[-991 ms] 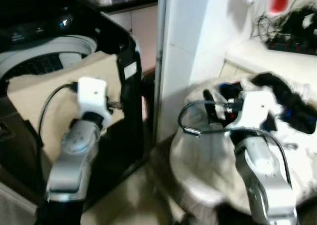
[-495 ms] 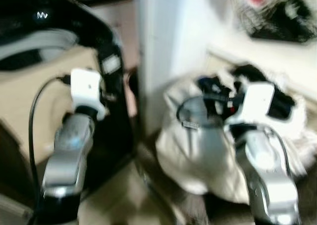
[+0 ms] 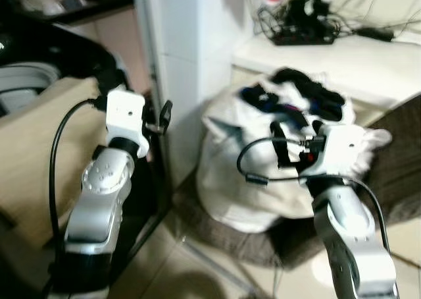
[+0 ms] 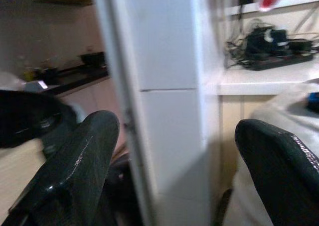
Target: Clothes washing
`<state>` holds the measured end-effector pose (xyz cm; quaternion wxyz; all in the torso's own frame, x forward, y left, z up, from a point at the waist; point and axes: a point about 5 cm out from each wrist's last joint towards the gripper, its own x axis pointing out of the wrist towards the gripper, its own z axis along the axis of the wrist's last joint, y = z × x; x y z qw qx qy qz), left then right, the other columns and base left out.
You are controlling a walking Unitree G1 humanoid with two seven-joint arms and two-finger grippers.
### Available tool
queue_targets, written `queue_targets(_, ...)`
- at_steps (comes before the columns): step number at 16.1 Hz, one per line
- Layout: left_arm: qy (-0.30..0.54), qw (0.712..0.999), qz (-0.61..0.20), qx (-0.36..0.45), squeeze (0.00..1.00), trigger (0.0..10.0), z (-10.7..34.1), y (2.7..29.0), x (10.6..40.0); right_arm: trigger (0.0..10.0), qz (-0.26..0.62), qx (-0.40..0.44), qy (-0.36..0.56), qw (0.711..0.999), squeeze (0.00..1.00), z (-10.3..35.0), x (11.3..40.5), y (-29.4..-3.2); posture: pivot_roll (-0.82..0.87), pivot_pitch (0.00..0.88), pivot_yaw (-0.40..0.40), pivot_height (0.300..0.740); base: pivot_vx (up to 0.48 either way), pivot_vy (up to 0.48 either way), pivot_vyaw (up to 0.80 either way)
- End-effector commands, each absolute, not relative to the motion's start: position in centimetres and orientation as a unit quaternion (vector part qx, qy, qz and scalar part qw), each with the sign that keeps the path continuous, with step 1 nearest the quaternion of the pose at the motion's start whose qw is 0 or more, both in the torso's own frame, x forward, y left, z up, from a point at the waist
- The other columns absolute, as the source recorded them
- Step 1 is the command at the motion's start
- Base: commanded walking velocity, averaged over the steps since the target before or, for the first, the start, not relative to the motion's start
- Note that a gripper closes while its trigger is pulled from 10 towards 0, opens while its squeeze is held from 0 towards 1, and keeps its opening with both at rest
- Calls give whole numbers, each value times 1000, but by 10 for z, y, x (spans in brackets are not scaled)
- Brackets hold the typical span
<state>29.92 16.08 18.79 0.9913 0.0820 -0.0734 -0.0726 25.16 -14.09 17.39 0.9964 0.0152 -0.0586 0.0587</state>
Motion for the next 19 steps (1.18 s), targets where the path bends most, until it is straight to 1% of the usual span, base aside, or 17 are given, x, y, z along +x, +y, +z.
queue_targets(1,-74,990,-83,81,0,10000,188,155,300,10000,54,13,-60,997,0,175,251,-143,-44,14,4,740,0,480,0)
queue_targets(2,-72,990,-84,93,0,10000,187,154,300,10000,52,13,-59,997,0,174,251,-144,-45,15,2,740,0,0,0)
queue_targets(3,-66,988,-82,112,0,10000,184,151,300,10000,49,11,-55,997,0,172,250,-145,-43,17,1,740,0,-480,0)
queue_targets(5,-54,990,-80,100,0,10000,178,148,298,10000,44,5,-47,998,0,169,250,-147,-43,18,-2,740,0,-480,0)
queue_targets(7,-47,995,-73,55,0,10000,174,145,293,10000,31,-18,-38,999,0,166,251,-151,-42,20,-4,740,0,0,0)
queue_targets(9,-44,995,-72,57,0,10000,173,146,292,10000,26,-34,-26,999,0,163,253,-152,-43,21,-5,740,0,0,0)
queue_targets(10,-37,994,-74,71,0,10000,168,148,290,10000,29,-54,-29,998,0,162,254,-151,-38,22,-11,740,0,0,0)
queue_targets(11,-36,994,-77,73,0,10000,167,148,289,10000,33,-54,-31,998,0,162,254,-151,-36,24,-14,740,0,0,0)
queue_targets(13,-33,995,-71,59,0,10000,165,149,287,10000,42,-66,-35,996,0,163,254,-151,-36,25,-16,740,276,0,0)
queue_targets(15,-35,995,-72,53,0,10000,166,149,286,10000,37,-68,-33,996,0,162,255,-152,-33,21,-22,740,322,0,800)
queue_targets(19,-36,995,-75,49,0,10000,167,148,284,10000,26,-63,-40,997,0,164,256,-152,-31,16,-28,740,325,0,0)
